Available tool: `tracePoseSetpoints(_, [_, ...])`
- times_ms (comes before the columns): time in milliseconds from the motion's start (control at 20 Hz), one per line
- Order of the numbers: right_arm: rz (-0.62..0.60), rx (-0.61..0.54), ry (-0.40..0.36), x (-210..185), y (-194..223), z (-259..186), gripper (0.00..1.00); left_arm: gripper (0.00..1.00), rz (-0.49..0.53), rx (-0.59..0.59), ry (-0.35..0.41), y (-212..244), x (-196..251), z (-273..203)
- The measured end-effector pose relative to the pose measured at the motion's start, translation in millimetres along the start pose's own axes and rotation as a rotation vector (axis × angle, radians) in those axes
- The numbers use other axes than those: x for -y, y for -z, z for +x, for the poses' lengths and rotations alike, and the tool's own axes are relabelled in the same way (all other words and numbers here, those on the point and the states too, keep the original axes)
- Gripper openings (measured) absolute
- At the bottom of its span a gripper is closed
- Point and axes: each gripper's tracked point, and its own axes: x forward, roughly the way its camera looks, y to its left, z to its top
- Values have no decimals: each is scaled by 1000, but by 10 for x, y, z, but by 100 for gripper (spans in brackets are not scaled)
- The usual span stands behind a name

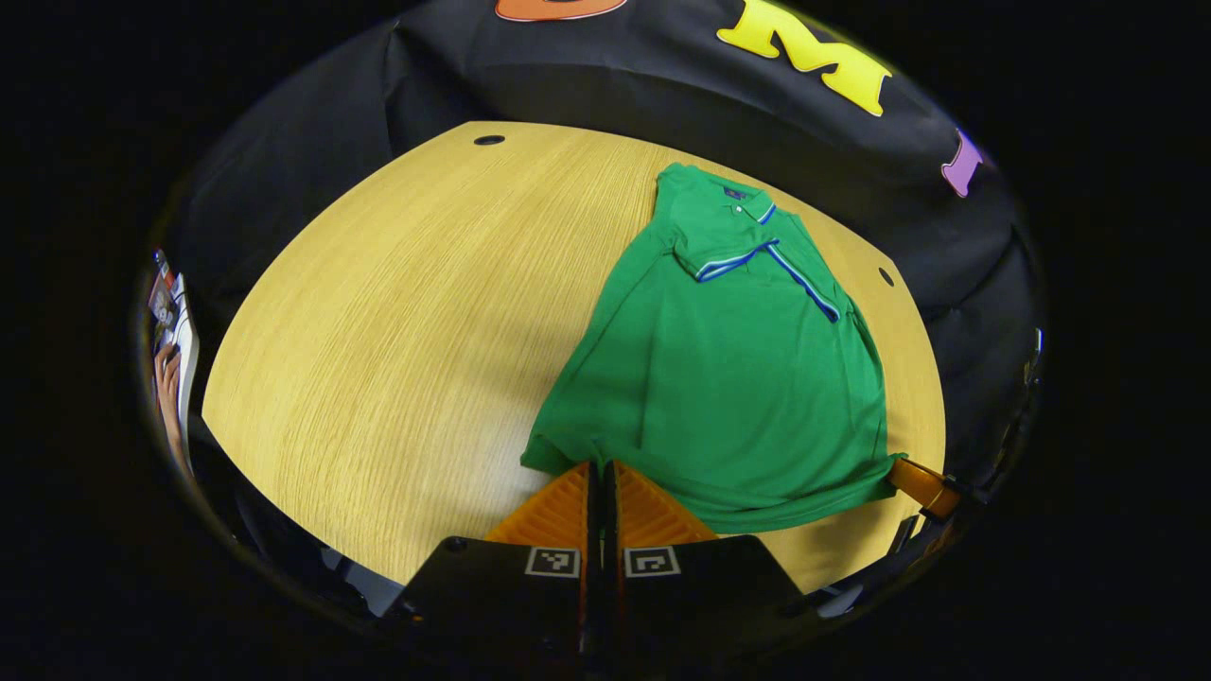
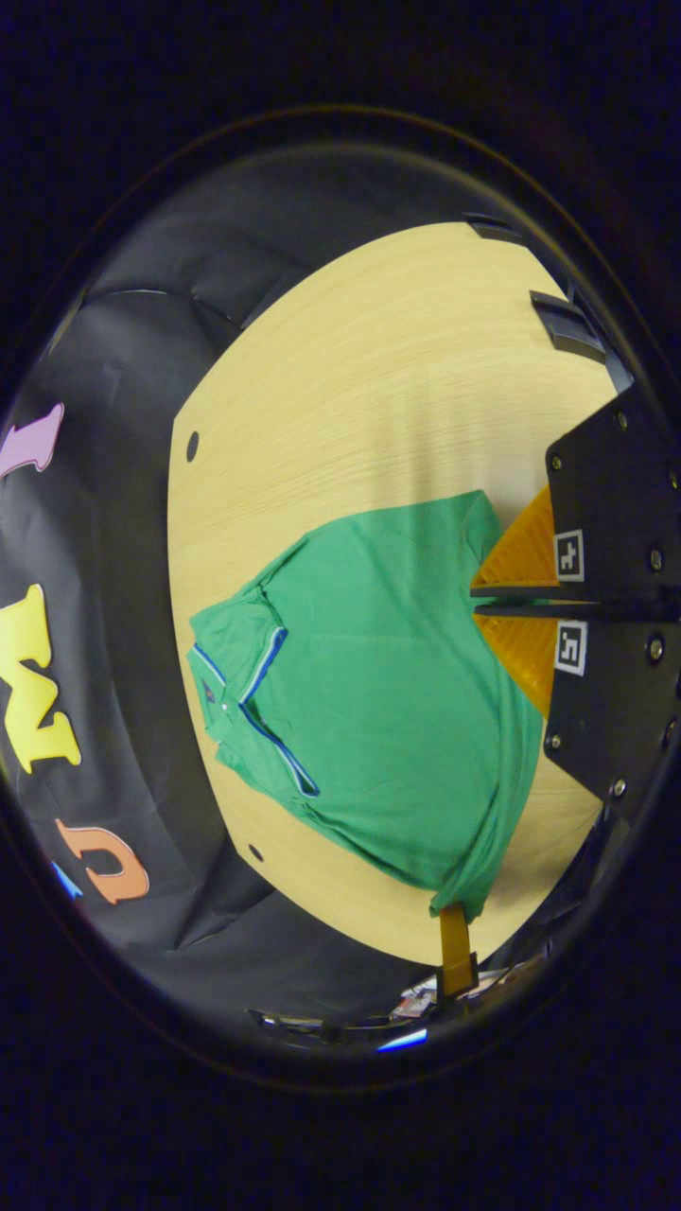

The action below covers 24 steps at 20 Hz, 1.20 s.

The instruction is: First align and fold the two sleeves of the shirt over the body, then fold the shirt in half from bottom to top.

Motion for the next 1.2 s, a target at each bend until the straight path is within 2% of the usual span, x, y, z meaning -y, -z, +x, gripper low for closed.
tracePoseSetpoints(450, [-15, 102, -24, -91, -886, 202, 1, 3, 32, 82, 27, -789, 192, 228])
tracePoseSetpoints(1200, [-40, 198, -44, -100, -2036, 753, 1, 3, 38, 177, 39, -1892, 357, 698])
